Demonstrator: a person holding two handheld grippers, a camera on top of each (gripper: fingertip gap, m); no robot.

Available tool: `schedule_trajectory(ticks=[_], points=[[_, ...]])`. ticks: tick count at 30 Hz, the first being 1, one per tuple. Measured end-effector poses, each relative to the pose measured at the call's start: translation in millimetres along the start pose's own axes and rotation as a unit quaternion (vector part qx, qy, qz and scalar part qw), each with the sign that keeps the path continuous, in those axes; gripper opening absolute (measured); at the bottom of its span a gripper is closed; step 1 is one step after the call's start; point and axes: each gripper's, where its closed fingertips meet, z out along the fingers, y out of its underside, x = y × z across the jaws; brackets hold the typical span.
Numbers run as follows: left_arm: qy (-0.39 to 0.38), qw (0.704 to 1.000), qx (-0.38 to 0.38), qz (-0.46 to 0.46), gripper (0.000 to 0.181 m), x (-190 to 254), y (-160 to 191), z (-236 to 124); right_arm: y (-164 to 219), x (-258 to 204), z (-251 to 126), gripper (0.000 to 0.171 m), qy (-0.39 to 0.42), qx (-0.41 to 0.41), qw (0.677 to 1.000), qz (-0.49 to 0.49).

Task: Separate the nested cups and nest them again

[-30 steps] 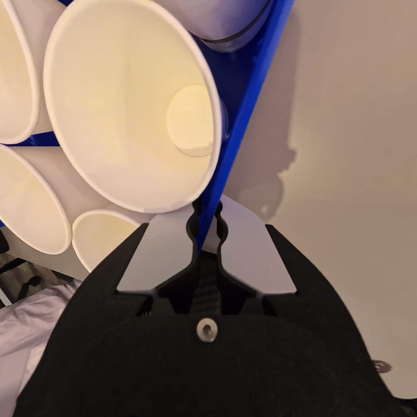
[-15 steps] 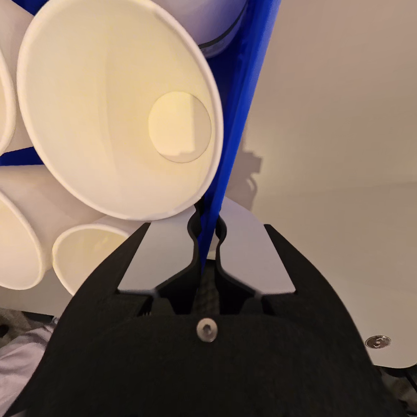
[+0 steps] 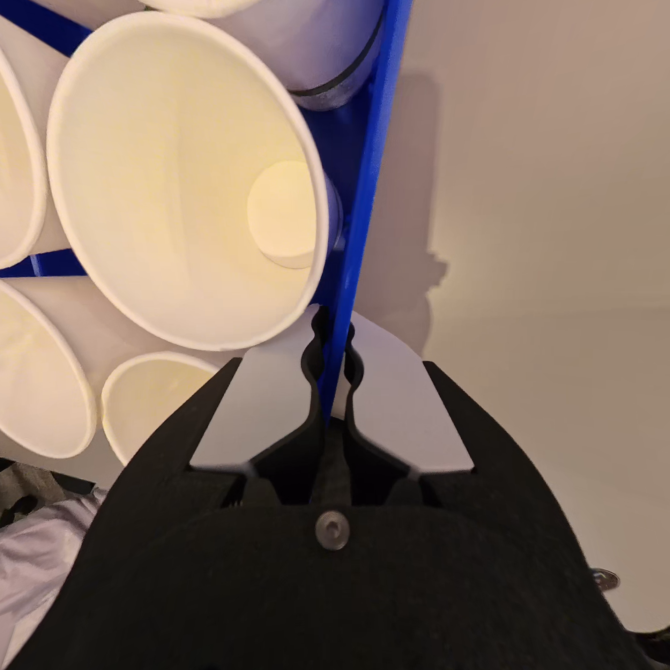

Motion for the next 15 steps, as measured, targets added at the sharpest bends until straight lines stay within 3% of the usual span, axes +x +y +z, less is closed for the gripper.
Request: schedule_trajectory(ticks=[15], points=[[0.014,0.998,0.066,-0.013,0.041,-1.2,-30.1,-43.0,5.1,17.4,-25.3,0.007,-0.009,0.004,1.0,0.005]])
